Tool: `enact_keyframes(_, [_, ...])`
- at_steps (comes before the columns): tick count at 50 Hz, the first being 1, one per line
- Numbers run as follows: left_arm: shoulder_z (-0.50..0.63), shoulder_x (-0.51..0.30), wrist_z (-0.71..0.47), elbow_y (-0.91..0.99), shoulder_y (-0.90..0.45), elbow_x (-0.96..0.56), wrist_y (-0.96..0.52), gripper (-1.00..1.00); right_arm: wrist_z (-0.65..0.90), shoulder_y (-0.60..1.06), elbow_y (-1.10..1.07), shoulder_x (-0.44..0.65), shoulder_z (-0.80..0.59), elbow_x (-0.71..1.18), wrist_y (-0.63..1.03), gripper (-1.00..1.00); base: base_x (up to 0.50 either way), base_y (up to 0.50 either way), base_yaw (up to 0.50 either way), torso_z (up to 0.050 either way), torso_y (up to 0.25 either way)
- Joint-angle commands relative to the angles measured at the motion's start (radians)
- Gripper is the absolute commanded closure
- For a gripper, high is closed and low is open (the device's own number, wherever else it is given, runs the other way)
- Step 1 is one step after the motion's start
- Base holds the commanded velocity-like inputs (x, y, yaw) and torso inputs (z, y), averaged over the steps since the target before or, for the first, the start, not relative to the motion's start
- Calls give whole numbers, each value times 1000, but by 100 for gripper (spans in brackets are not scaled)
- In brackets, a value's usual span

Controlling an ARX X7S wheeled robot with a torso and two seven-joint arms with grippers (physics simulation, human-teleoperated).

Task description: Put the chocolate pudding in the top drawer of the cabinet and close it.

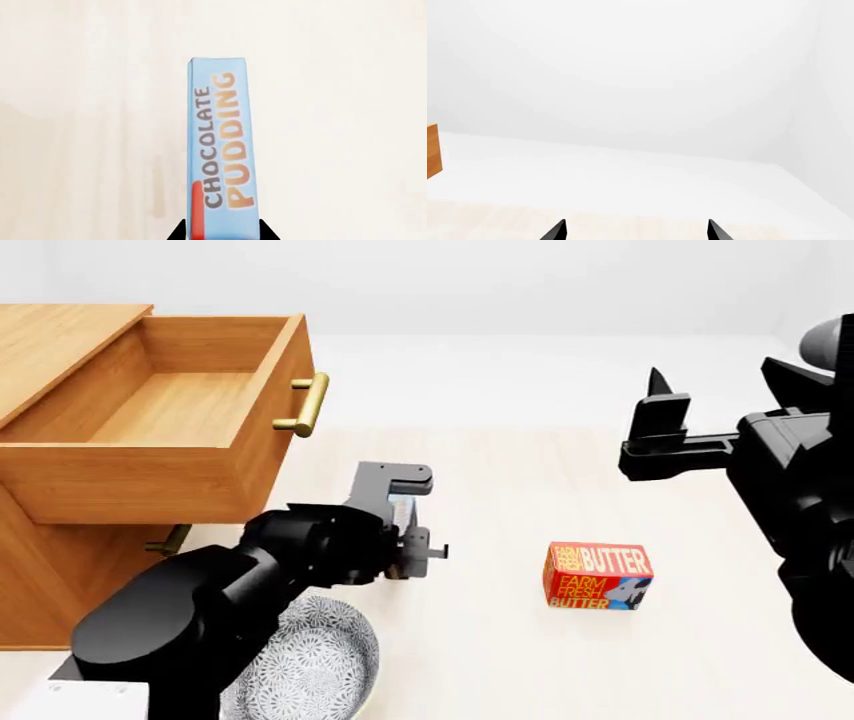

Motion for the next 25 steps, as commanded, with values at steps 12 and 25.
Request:
enact_keyframes(12, [-25,-29,-54,192,-117,17,60,100,10,16,-5,2,-6,16,-1,-100,0,0,0,0,0])
enact_keyframes(25, [-65,-157,-215,569,-161,5,76,100,24,40,-5,-1,-13,36,5,-100,0,0,0,0,0])
